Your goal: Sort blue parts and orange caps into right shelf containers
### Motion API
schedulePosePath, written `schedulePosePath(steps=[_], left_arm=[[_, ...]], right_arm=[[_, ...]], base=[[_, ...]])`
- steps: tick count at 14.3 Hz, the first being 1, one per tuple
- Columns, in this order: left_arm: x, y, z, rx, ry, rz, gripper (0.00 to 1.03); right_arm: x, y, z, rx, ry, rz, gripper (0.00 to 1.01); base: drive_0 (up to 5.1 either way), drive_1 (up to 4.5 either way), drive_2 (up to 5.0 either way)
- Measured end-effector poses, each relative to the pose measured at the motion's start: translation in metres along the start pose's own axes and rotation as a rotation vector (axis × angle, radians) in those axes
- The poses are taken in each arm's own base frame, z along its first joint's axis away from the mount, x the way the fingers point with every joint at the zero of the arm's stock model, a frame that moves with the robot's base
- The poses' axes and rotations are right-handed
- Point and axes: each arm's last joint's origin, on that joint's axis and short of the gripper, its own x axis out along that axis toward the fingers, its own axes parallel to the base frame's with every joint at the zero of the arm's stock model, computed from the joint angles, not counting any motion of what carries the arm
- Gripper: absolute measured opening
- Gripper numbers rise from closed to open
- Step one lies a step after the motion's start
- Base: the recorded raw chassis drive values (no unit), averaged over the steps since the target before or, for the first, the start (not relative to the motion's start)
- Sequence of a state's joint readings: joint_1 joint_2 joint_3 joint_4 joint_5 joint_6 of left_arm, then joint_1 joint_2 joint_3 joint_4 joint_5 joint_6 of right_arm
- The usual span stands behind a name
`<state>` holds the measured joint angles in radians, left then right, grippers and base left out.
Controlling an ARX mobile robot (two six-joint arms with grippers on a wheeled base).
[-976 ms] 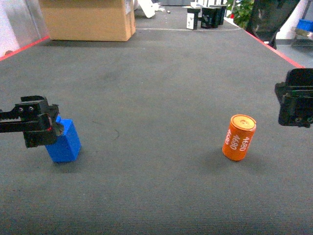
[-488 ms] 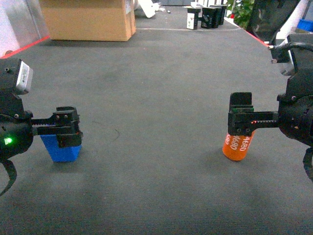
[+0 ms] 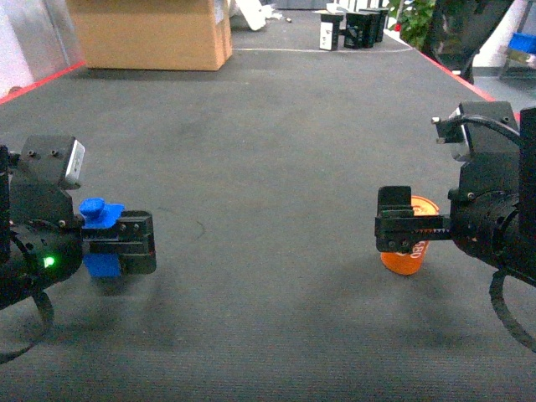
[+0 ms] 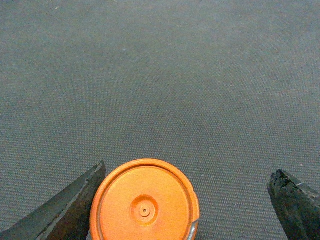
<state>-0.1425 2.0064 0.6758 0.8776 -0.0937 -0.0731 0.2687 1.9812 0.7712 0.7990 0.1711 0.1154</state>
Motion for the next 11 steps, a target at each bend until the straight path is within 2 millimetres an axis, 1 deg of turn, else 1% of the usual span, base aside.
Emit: schedulePosePath(steps=[2, 4, 6, 7, 8, 9, 10, 11], left_arm=[[0.006, 0.000, -0.004, 0.011, 0.014, 0.005, 0.98], [0.015, -0.001, -0.007, 0.035, 0.038, 0.012, 0.98], [0.017, -0.002, -0.006, 0.035, 0.046, 0.016, 0.98], [0.017, -0.002, -0.005, 0.035, 0.049, 0.015, 0.98], [0.018, -0.002, -0.006, 0.034, 0.050, 0.014, 0.98], [0.018, -0.002, -0.006, 0.034, 0.042, 0.015, 0.89], [0.019, -0.002, -0.008, 0.034, 0.040, 0.017, 0.76], [0.019, -0.001, -0.008, 0.034, 0.039, 0.025, 0.63]], right_arm=[[0.007, 0.002, -0.003, 0.003, 0.011, 0.002, 0.98], [0.018, 0.007, -0.009, 0.005, 0.034, 0.008, 0.98], [0.021, 0.009, -0.016, 0.011, 0.065, 0.009, 0.98], [0.024, 0.009, -0.016, 0.019, 0.061, 0.000, 0.85], [0.025, 0.010, -0.014, 0.023, 0.044, -0.005, 0.68], [0.026, 0.010, -0.014, 0.023, 0.042, -0.004, 0.55], [0.026, 0.010, -0.015, 0.023, 0.043, -0.004, 0.45], [0.026, 0.010, -0.015, 0.023, 0.042, -0.004, 0.42]], base=[[0.0, 0.00, 0.0], [0.0, 0.00, 0.0], [0.0, 0.00, 0.0], [0.0, 0.00, 0.0], [0.0, 0.00, 0.0], [0.0, 0.00, 0.0], [0.0, 0.00, 0.0], [0.0, 0.00, 0.0]])
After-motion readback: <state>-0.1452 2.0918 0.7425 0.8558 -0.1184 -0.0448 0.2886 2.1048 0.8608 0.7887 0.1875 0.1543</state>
